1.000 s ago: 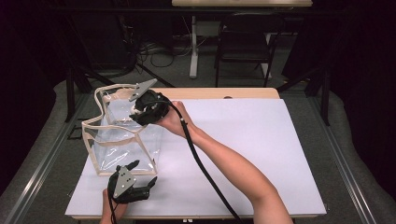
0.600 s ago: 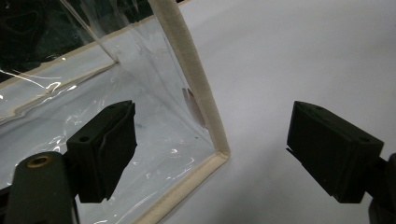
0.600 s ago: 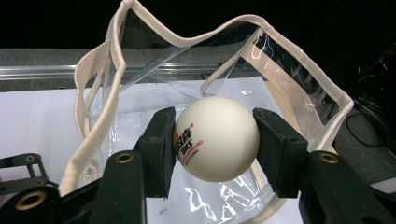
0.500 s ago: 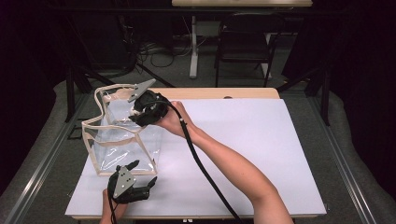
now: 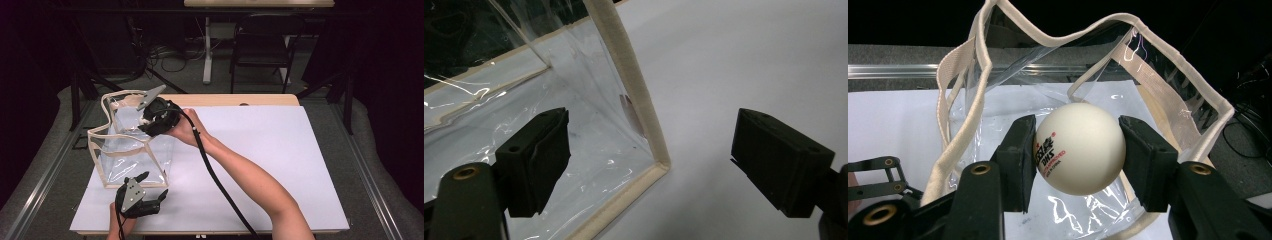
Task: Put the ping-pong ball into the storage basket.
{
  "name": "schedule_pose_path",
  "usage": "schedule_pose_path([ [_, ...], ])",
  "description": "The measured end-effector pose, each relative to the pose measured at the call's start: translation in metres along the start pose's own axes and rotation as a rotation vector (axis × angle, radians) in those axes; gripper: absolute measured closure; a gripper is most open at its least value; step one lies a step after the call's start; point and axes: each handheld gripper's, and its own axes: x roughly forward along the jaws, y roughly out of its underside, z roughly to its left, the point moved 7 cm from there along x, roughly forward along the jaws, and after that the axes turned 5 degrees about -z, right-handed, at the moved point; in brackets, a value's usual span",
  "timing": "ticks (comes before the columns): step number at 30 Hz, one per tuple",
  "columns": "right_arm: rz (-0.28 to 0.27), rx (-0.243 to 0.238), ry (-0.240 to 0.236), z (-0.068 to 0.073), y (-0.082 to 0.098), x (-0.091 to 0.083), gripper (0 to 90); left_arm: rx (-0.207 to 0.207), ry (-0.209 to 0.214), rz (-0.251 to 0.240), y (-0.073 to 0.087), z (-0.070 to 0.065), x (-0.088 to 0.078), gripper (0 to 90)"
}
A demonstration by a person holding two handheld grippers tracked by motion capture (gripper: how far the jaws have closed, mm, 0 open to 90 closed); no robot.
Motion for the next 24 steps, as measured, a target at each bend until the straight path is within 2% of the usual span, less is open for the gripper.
schedule_pose_path([
  [11,0.014,-0.012,-0.008,0.0025,0.0004,0.0016,50.1,0.0,-0.001,0.001,0.0,0.0,0.0,15.8],
  [18,0.003,0.001,-0.017,0.0014,0.0005,-0.0001,42.6,0.0,0.0,0.0,0.0,0.0003,0.0,15.8],
  [24,-0.02,0.03,-0.016,-0.002,0.0009,-0.0067,28.9,-0.001,-0.001,-0.001,0.0,0.0003,0.0002,15.9],
])
